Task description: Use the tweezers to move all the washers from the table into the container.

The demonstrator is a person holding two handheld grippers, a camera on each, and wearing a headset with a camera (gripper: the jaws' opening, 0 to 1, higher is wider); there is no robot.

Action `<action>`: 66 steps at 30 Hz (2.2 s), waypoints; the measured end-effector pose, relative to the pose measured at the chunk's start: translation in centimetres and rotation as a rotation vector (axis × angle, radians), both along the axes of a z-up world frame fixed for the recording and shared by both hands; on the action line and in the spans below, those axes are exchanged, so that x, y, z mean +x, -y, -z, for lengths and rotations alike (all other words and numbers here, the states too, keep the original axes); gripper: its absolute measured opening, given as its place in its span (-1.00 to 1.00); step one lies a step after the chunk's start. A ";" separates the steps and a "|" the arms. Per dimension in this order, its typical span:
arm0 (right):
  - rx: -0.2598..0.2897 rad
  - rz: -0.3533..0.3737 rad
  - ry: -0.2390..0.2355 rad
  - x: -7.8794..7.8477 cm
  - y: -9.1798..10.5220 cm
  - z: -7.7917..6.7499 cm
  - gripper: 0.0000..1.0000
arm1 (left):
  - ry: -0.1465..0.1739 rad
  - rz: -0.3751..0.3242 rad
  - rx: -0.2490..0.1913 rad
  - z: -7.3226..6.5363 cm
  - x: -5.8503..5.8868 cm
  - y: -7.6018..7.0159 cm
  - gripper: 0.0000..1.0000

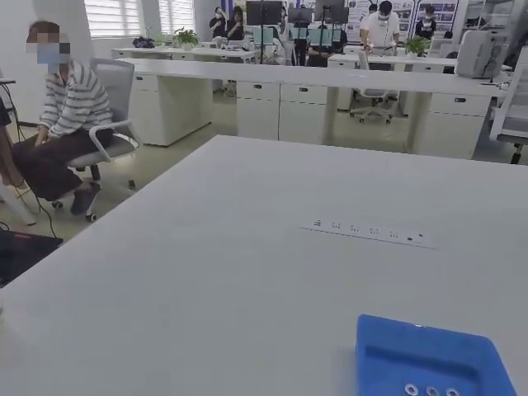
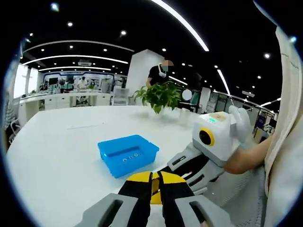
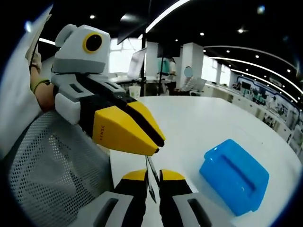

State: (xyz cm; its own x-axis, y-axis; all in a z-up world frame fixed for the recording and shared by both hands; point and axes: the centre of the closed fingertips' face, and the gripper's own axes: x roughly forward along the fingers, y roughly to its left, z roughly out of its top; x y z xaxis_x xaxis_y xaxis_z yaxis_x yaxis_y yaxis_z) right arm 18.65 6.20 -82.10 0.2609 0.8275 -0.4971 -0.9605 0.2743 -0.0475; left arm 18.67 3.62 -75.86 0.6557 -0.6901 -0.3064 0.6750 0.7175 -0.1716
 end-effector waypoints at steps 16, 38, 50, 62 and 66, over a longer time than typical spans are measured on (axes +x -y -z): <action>0.013 0.009 -0.009 0.0 -0.1 0.0 -0.91 | 0.027 0.013 -0.060 -0.9 0.1 -0.1 -0.95; 0.305 0.381 -0.260 6.6 4.9 -0.6 -0.91 | -0.012 -0.017 -0.048 -0.1 0.5 -0.3 -0.56; 0.293 0.375 -0.257 7.2 4.1 0.2 -0.92 | -0.009 -0.013 0.011 0.6 0.5 -0.3 -0.22; 0.242 0.327 -0.218 6.3 3.7 0.8 -0.91 | -0.003 -0.020 0.015 0.6 0.7 -0.5 -0.21; 0.297 0.336 -0.234 6.6 3.6 0.2 -0.92 | 0.000 -0.024 0.017 0.5 0.7 -0.6 -0.20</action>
